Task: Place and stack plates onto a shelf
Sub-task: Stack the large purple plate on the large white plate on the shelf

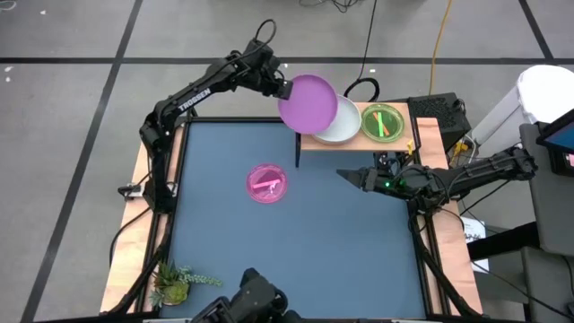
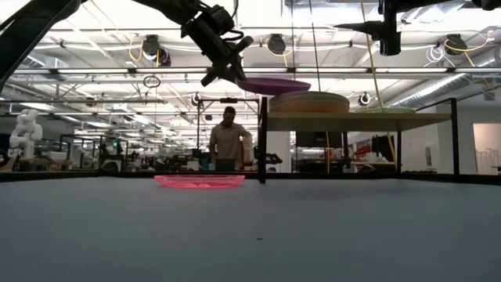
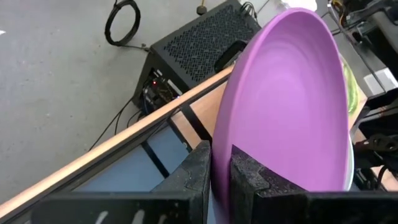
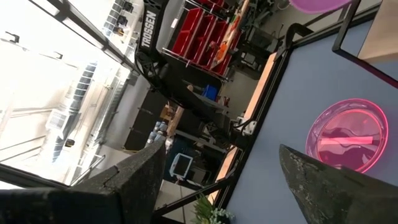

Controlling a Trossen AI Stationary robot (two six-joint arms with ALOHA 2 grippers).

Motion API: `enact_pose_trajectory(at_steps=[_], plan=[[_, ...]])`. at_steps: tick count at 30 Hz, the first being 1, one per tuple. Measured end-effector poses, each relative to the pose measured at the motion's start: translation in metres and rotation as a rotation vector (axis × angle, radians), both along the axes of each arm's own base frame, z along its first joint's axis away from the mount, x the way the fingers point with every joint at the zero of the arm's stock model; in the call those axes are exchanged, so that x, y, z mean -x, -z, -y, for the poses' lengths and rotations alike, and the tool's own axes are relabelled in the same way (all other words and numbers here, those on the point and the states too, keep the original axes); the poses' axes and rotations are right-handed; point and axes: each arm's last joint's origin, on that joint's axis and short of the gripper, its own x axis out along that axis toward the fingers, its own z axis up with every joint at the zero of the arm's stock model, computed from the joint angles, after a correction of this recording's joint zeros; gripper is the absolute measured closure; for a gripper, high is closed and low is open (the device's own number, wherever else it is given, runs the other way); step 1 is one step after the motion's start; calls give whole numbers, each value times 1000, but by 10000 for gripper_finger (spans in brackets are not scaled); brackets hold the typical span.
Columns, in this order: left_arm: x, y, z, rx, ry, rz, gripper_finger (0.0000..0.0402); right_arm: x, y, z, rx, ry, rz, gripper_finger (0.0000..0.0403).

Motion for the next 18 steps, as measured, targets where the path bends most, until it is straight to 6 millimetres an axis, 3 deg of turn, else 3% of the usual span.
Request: enact_pose_trajectory(at_steps=[18], plan=[[4, 6, -2, 8, -2, -37, 364, 0, 0, 0, 7, 0, -3, 108]])
